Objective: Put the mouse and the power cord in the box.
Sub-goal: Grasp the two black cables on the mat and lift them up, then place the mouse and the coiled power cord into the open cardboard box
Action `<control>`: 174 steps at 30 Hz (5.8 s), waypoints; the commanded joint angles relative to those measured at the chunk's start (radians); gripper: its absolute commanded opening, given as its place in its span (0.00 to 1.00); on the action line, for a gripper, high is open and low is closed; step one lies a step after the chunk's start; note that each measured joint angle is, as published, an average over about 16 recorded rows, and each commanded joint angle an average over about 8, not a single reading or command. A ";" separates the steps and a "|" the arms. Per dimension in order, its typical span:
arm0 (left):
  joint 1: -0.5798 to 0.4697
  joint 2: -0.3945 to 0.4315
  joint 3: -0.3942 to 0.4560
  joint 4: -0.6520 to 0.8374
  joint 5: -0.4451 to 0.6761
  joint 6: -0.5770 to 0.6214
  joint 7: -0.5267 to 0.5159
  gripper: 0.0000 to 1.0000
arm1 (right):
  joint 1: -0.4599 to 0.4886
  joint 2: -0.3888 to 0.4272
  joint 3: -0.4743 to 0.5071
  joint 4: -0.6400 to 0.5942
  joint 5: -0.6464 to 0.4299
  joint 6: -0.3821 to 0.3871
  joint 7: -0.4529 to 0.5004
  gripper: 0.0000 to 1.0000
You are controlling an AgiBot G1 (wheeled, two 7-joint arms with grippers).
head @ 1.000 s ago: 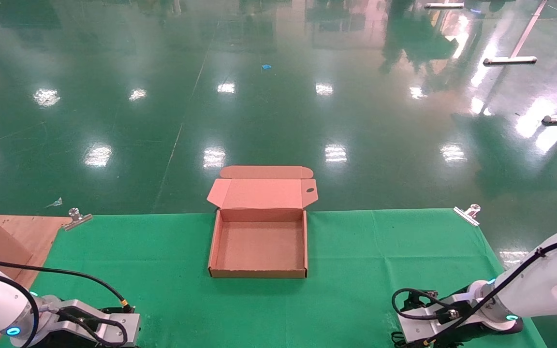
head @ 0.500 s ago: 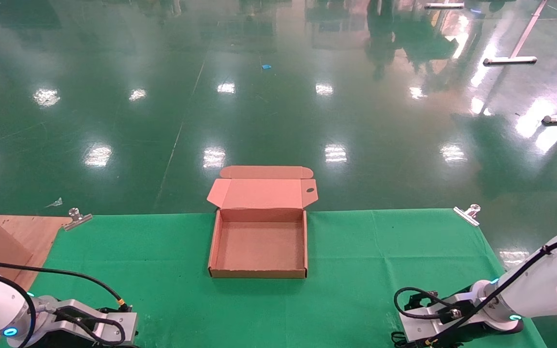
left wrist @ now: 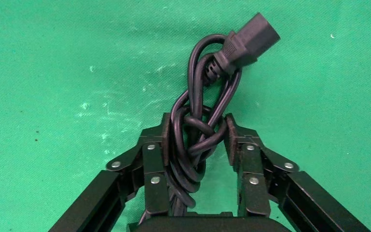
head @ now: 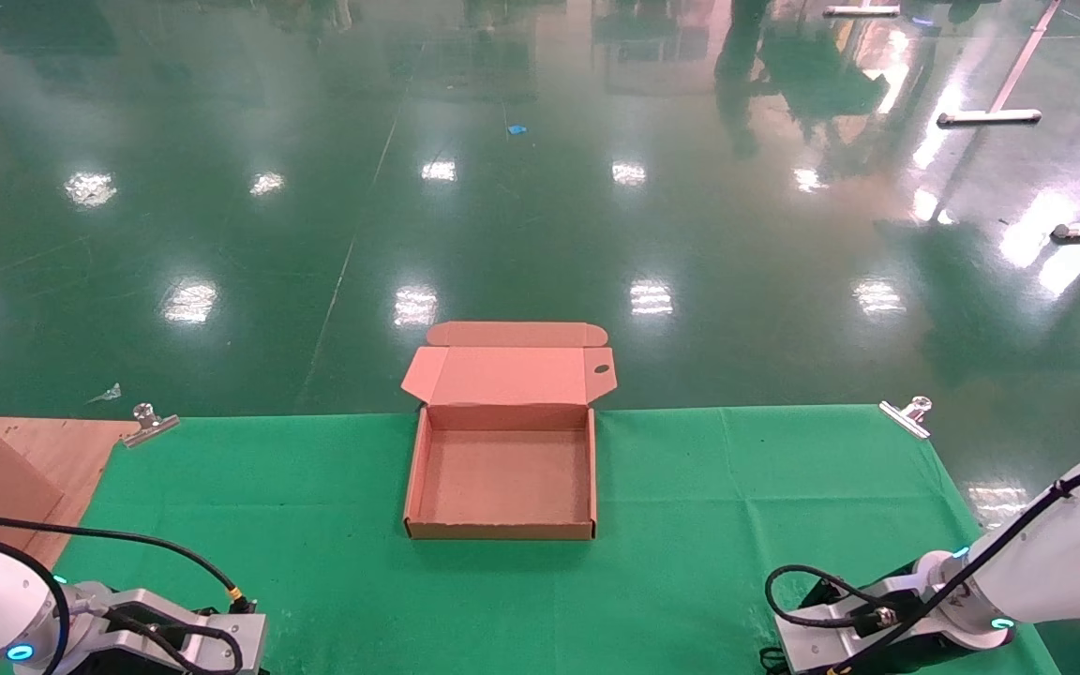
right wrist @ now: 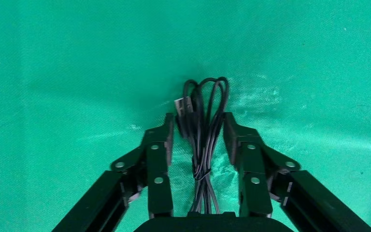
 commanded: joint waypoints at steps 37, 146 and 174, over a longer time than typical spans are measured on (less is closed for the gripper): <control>-0.354 0.126 -0.016 -0.085 -0.013 -0.030 0.000 0.00 | 0.342 -0.099 0.088 0.082 0.126 -0.103 0.014 0.00; -0.047 -0.058 -0.141 -0.064 -0.692 -0.295 0.358 1.00 | 0.134 -0.161 -0.688 0.674 0.610 0.547 0.427 1.00; 0.160 -0.216 -0.292 -0.504 -0.834 -0.099 -0.025 1.00 | -0.109 0.115 -0.256 0.890 0.818 0.226 0.586 1.00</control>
